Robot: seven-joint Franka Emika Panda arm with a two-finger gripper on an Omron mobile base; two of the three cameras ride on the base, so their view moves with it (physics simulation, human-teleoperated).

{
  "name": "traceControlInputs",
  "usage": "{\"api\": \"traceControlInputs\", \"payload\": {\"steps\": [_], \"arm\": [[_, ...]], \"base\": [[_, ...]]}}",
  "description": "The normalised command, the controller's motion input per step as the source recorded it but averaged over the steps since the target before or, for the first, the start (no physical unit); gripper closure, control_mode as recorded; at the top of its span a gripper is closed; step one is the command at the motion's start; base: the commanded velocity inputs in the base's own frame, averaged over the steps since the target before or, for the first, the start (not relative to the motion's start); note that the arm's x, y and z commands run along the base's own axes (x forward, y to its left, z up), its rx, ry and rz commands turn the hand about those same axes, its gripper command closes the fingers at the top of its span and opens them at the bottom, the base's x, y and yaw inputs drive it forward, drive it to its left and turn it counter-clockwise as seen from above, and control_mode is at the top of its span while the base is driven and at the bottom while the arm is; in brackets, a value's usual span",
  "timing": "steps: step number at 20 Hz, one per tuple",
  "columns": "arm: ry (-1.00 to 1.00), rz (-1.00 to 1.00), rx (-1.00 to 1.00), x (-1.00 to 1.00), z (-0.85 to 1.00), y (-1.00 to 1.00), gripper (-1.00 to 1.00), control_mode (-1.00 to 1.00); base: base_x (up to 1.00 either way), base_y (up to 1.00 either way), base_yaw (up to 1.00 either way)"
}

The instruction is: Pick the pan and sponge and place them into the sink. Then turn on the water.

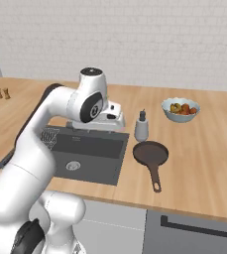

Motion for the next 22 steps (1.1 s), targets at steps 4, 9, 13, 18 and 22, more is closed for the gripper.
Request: {"api": "traceControlInputs", "payload": {"steps": [4,9,13,18,22], "arm": [[0.08,0.0,-0.05,-0.13,-0.31,-0.65,-1.0,-1.0],[0.08,0.0,-0.06,0.0,-0.35,-0.63,-1.0,-1.0],[0.05,0.0,-0.01,0.0,-0.45,-0.67,-1.0,-1.0],[0.0,0.0,0.0,0.0,-0.61,-0.42,-1.0,-1.0],[0.0,0.0,0.0,0.11,-0.54,-0.15,-1.0,-1.0]], "base": [[0.0,0.0,0.0],[0.0,0.0,0.0],[0.0,0.0,0.0],[0.0,0.0,0.0],[0.0,0.0,0.0]]}}
